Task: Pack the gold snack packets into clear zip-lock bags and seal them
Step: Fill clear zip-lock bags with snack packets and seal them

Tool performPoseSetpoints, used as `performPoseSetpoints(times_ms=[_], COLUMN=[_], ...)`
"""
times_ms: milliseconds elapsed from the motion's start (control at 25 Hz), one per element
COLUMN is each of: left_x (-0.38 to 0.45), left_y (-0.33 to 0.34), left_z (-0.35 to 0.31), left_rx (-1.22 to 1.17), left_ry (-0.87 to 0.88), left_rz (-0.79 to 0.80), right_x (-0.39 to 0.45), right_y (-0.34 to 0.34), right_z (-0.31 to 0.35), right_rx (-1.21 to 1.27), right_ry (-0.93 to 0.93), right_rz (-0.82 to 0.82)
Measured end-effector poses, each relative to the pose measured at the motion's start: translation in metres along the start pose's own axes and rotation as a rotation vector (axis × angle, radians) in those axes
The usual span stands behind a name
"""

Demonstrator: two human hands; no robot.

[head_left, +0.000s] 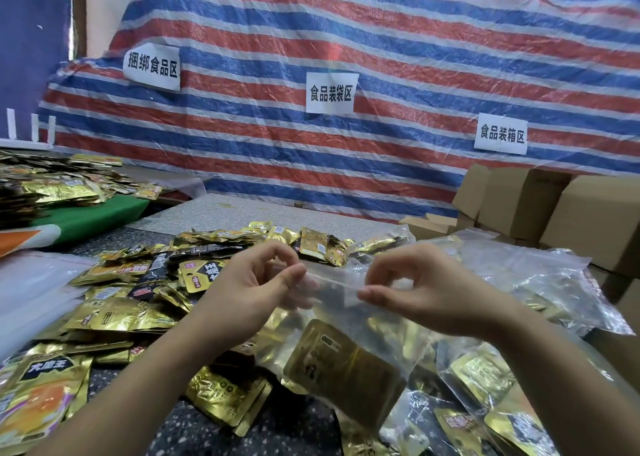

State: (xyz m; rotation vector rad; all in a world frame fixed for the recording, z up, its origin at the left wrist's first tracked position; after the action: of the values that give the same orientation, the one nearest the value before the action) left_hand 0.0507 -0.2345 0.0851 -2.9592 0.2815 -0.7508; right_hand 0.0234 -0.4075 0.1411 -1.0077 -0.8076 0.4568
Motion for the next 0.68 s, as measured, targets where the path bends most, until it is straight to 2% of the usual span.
performPoseSetpoints(times_ms=[240,360,520,680], left_x=[0.024,0.034,0.041,0.033], left_y=[-0.005,-0.011,-0.017,-0.018], left_z=[-0.081,-0.109,-0.118,-0.096], left_rx=[0.065,0.099,0.125,0.183], left_ry=[0.219,0.274,0.284,0.216], left_rz=[-0.069,-0.123,-0.151,-0.098], right_x=[0.012,0.018,0.027,0.03], right_y=[-0.073,-0.094,-0.099,-0.079], right_z=[0.034,0.049,0.05,0.031], right_rx=[-0.089,-0.129,-0.125,-0.059], right_ry=[-0.163,-0.209,-0.195,-0.148], right_rz=[-0.273,-0.378,-0.383,-0.301])
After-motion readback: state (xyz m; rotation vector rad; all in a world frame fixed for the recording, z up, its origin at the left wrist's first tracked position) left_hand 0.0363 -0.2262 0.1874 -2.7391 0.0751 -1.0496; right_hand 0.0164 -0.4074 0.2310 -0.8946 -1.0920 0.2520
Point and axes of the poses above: each hand's wrist, its own x-axis towards the middle knuckle, its own y-axis out of the palm, z = x × y, the point moved 8 cm from there along x, towards the middle knuckle, and after that the axes turned 5 degrees about -y, right-handed, at the moved point
